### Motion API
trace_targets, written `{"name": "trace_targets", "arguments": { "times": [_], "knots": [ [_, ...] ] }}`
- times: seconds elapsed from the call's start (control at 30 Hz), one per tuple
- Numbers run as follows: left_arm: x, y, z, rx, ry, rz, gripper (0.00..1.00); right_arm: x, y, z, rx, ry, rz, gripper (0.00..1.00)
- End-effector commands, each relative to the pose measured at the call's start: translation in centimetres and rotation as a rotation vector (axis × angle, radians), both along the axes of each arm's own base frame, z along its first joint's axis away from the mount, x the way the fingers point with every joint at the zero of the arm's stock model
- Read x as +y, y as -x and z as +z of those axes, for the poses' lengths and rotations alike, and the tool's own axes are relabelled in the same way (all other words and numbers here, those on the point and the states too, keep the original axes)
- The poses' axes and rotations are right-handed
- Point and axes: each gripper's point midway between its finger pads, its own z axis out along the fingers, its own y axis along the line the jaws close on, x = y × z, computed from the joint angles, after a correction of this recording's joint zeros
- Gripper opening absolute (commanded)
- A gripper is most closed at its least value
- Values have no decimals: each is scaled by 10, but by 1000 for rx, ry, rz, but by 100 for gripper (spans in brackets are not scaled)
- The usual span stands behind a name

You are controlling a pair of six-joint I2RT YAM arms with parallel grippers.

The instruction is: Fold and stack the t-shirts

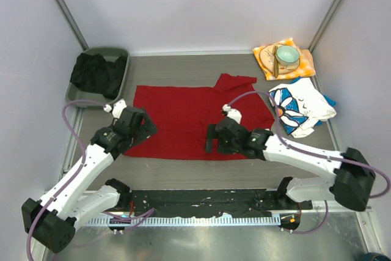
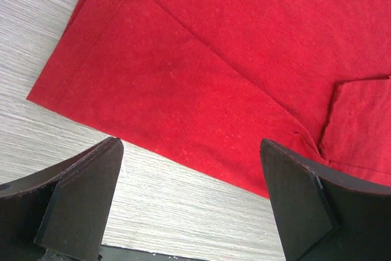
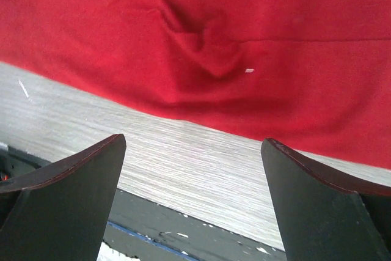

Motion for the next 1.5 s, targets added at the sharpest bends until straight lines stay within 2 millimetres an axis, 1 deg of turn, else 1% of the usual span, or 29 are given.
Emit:
{"name": "trace_targets", "arguments": {
  "times": [0.0, 0.07, 0.1, 0.13, 0.17, 0.2, 0.23, 0.27, 0.3, 0.33, 0.37, 0.4, 0.43, 0.47, 0.5, 0.57, 0.67, 0.7, 0.77, 0.9, 0.97, 1.07, 1.13, 1.17, 1.23, 1.27, 1.33, 1.4, 1.47],
  "knots": [
    [3, -20, 18, -69, -41, 26, 100, 77, -3, 7, -5, -182, 171, 100],
    [2, -25, 23, -85, -42, 29, 100, 94, -1, 2, 5, -188, 212, 100],
    [3, -27, 27, -89, -49, 32, 100, 108, -5, 11, -17, -218, 235, 100],
    [2, -29, 30, -94, -51, 30, 100, 116, -5, 1, 0, -199, 255, 99],
    [3, -29, 32, -97, -55, 29, 100, 124, -3, 2, -3, -198, 278, 100],
    [4, -30, 37, -105, -60, 32, 100, 136, -6, 12, -25, -224, 296, 100],
    [5, -30, 39, -110, -66, 32, 100, 142, -7, 5, -20, -212, 306, 100],
    [6, -30, 40, -115, -71, 32, 100, 148, -6, 6, -17, -220, 322, 100],
    [8, -29, 40, -111, -81, 33, 100, 158, -9, 13, -29, -243, 334, 100],
    [11, -29, 44, -127, -85, 44, 100, 163, -10, 14, -36, -249, 339, 100],
    [14, -27, 44, -128, -96, 47, 100, 170, -6, 7, -9, -257, 366, 100],
    [17, -25, 46, -127, -106, 55, 100, 180, -9, 14, -21, -283, 376, 100],
    [22, -24, 50, -145, -114, 70, 100, 185, -9, 15, -18, -296, 390, 100],
    [25, -23, 53, -153, -120, 79, 100, 191, -8, 6, 0, -294, 404, 100],
    [28, -22, 56, -160, -126, 90, 100, 201, -9, 13, -9, -324, 417, 100],
    [36, -20, 65, -192, -132, 118, 100, 215, -10, 7, -6, -347, 437, 100],
    [43, -18, 71, -212, -138, 139, 100, 229, -10, 7, -12, -374, 458, 100],
    [44, -19, 72, -213, -143, 139, 100, 233, -11, 1, -4, -374, 459, 100],
    [45, -19, 71, -209, -150, 141, 100, 238, -13, 1, -12, -394, 461, 100],
    [46, -20, 68, -199, -152, 138, 100, 244, -13, -10, 9, -396, 459, 100],
    [45, -20, 68, -202, -148, 138, 100, 246, -10, -13, 15, -396, 466, 100],
    [47, -19, 66, -201, -148, 141, 100, 245, -3, -22, 20, -370, 480, 100],
    [49, -18, 65, -202, -148, 145, 100, 241, 1, -33, 24, -334, 484, 100],
    [49, -18, 64, -202, -148, 145, 100, 237, 4, -40, 27, -302, 492, 100],
    [49, -17, 64, -204, -143, 146, 100, 236, 15, -48, 36, -269, 514, 100],
    [49, -17, 64, -208, -138, 146, 100, 232, 19, -54, 45, -246, 525, 100],
    [49, -16, 62, -205, -137, 146, 100, 230, 32, -59, 52, -222, 549, 100],
    [48, -15, 61, -204, -130, 146, 100, 226, 47, -65, 61, -191, 579, 100],
    [48, -15, 61, -206, -125, 147, 100, 220, 58, -71, 71, -167, 595, 100]
  ]
}}
